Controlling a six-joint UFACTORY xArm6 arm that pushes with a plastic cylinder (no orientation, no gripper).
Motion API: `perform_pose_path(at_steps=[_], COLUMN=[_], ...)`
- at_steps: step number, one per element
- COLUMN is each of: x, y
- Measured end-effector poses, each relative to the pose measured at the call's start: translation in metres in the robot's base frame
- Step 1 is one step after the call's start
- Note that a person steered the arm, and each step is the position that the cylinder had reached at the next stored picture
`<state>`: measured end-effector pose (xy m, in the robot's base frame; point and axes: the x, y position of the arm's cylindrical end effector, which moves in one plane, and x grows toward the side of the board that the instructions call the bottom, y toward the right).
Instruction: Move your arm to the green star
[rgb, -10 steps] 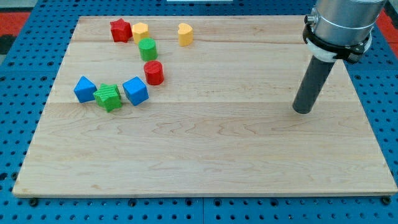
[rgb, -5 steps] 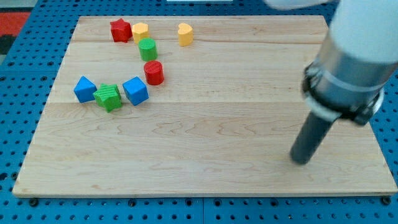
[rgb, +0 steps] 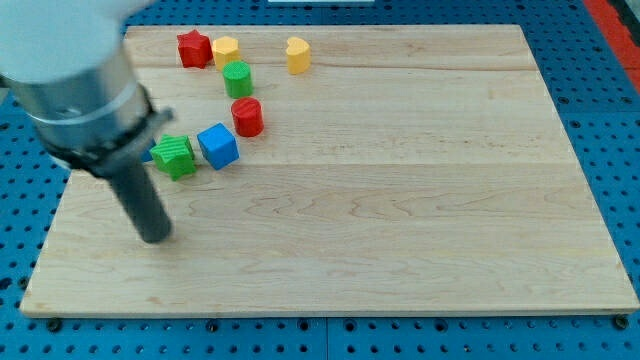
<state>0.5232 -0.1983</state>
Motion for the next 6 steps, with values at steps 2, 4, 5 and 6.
perform_pose_path(at_steps=[2, 4, 5, 6], x=[-0.032, -0.1, -0.15, -0.094], y=[-0.105, -0.085, -0.029, 0.022])
